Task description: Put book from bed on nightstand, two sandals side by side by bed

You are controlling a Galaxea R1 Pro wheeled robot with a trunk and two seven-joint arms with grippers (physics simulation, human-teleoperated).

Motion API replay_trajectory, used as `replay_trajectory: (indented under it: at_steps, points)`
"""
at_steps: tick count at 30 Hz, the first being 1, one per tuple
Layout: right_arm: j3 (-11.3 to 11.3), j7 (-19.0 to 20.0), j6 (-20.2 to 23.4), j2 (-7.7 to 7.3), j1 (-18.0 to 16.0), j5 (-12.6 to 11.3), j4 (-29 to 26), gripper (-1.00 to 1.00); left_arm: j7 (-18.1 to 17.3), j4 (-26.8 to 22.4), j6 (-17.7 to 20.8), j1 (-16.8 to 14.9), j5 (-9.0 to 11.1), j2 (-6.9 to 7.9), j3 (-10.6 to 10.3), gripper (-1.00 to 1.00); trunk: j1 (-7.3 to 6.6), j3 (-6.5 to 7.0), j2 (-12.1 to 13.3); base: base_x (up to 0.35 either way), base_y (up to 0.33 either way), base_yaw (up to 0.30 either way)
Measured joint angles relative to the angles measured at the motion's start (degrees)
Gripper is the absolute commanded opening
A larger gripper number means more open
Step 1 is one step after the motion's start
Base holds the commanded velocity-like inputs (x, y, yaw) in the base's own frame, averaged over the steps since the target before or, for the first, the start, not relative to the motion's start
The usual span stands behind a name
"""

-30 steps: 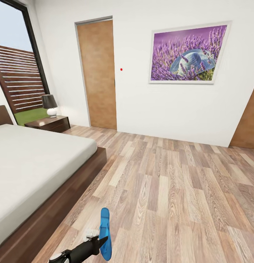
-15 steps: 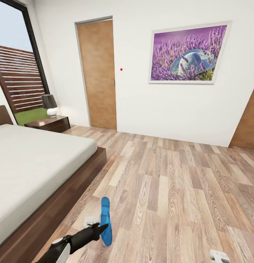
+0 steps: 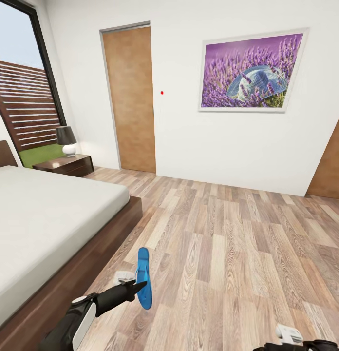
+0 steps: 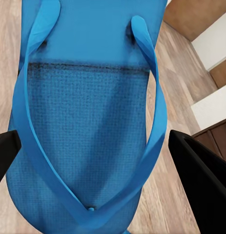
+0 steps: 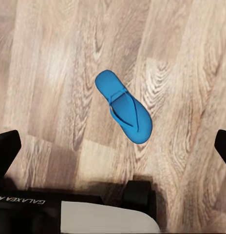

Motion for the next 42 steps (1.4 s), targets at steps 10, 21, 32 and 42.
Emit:
replay_trajectory:
  at_steps: [10,21,32,42]
  points:
    - [0.02,0.02,-0.05,0.02,-0.01,6.94,0.08,1.0,-0.02,-0.06,0.03,0.0,-0.01,-0.01,0.0,-1.0,0.0,0.0,0.0,0.0,0.0,0.0]
    - [0.02,0.01,-0.1,0.09,-0.01,7.4,0.08,1.0,-0.11,-0.07,0.12,0.0,0.06,-0.01,0.0,-1.0,0.0,0.0,0.0,0.0,0.0,0.0]
    - [-0.04,0.0,-0.04,0.1,-0.01,7.41,0.01,1.0,-0.11,-0.07,0.12,0.0,0.15,0.03,0.03,-1.0,0.0,0.0,0.0,0.0,0.0,0.0]
    - [-0.05,0.08,0.13,0.18,-0.03,7.42,-0.08,1.0,-0.12,-0.09,0.14,0.02,0.15,0.09,0.09,-1.0,0.0,0.0,0.0,0.0,0.0,0.166]
